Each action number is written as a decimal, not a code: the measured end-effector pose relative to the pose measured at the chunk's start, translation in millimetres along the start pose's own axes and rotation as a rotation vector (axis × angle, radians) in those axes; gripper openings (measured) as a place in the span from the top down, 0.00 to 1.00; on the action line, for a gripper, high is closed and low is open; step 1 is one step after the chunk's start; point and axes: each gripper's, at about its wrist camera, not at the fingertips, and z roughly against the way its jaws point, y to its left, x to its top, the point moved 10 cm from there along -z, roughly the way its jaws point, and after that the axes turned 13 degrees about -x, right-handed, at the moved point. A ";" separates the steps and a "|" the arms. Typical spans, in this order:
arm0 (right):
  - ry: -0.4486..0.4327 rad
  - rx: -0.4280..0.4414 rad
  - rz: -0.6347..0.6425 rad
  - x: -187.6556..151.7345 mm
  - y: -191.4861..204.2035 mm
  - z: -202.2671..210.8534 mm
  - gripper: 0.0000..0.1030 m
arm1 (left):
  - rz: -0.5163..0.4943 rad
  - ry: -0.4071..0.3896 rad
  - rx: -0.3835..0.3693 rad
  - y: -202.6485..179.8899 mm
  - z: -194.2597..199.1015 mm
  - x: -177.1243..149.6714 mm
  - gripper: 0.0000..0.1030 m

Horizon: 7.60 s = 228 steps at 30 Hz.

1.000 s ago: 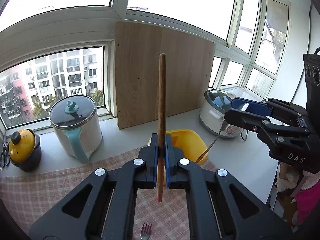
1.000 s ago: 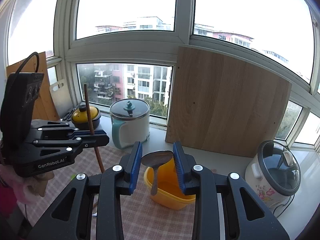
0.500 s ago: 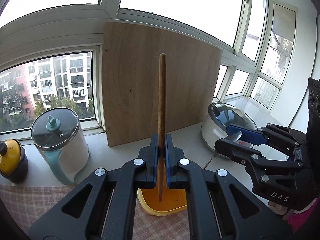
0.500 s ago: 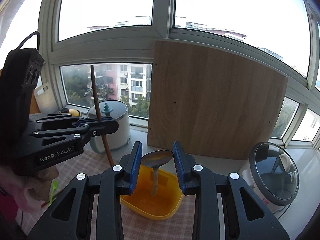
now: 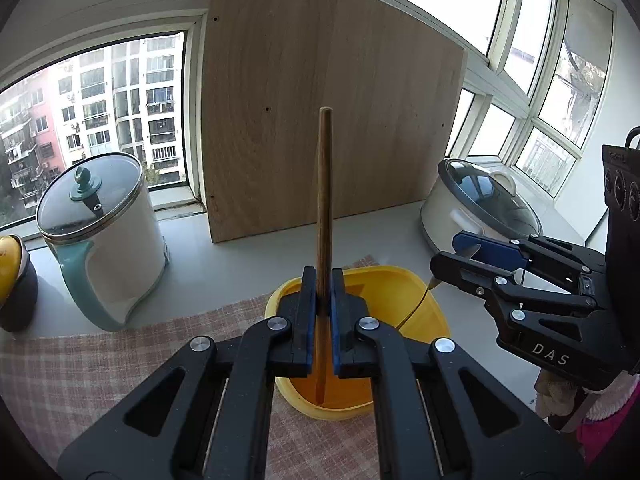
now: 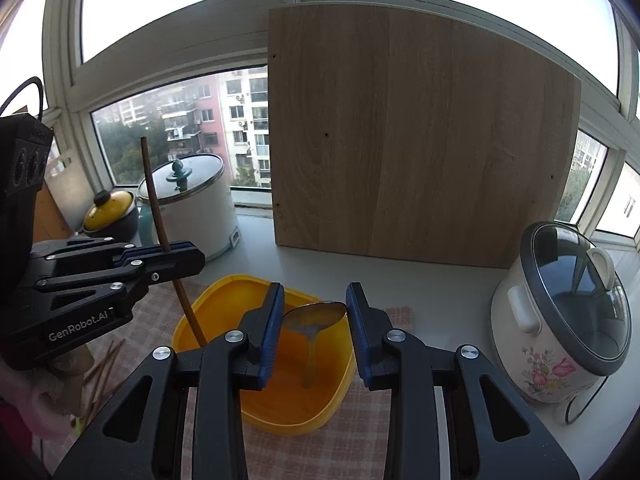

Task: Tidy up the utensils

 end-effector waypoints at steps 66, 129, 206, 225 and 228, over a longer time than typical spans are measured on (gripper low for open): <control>0.366 0.364 -0.119 -175.9 163.4 15.0 0.47 | 0.408 0.167 0.158 204.1 185.5 -236.4 0.62; 0.376 0.299 0.055 -186.4 237.3 -13.2 0.95 | 0.324 0.240 0.277 227.4 135.3 -256.2 0.98; -0.130 -0.011 0.022 19.2 6.9 110.7 0.99 | 0.130 -0.233 -0.134 1.6 71.8 32.7 0.98; -0.100 -0.031 0.010 29.1 -37.3 46.6 0.99 | 0.139 -0.257 -0.048 19.7 -11.9 73.2 0.98; -0.087 -0.023 0.020 24.5 -34.5 37.7 0.99 | 0.130 -0.263 -0.027 22.8 -16.6 71.0 0.98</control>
